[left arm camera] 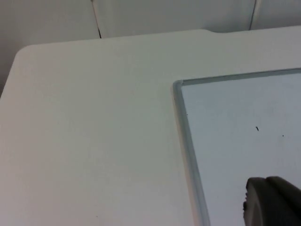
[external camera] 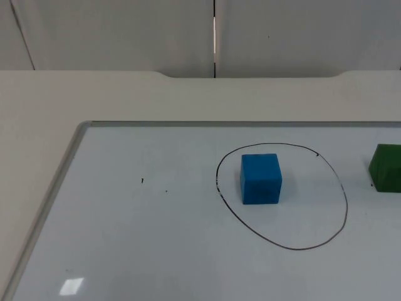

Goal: Push the two cubes into the marked area.

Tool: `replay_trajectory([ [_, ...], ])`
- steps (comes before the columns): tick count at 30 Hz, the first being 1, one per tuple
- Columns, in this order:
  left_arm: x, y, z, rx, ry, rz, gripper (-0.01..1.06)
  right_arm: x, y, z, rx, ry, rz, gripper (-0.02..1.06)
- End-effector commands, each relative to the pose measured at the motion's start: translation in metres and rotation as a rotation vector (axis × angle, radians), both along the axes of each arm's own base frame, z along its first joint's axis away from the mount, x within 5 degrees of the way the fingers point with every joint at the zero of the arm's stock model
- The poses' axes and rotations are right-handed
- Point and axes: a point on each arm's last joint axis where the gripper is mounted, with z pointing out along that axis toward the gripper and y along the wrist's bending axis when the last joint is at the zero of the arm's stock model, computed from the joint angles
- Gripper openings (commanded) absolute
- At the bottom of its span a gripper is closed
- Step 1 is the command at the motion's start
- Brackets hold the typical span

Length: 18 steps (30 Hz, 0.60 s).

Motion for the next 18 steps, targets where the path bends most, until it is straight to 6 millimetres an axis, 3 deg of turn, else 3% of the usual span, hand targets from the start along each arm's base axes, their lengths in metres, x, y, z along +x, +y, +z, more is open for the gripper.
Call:
replay_trajectory([
  [1, -0.008, 0.000, -0.002, -0.005, -0.034, -0.010, 0.00, 0.001, 0.000, -0.001, -0.002, -0.001, 0.000, 1.05],
  [9, -0.024, 0.001, -0.003, -0.002, -0.115, -0.014, 0.00, 0.001, 0.000, -0.001, -0.002, -0.001, 0.000, 1.05],
  [18, -0.021, -0.002, -0.015, -0.021, -0.041, -0.033, 0.00, 0.001, 0.000, -0.001, -0.002, -0.001, 0.000, 1.05],
])
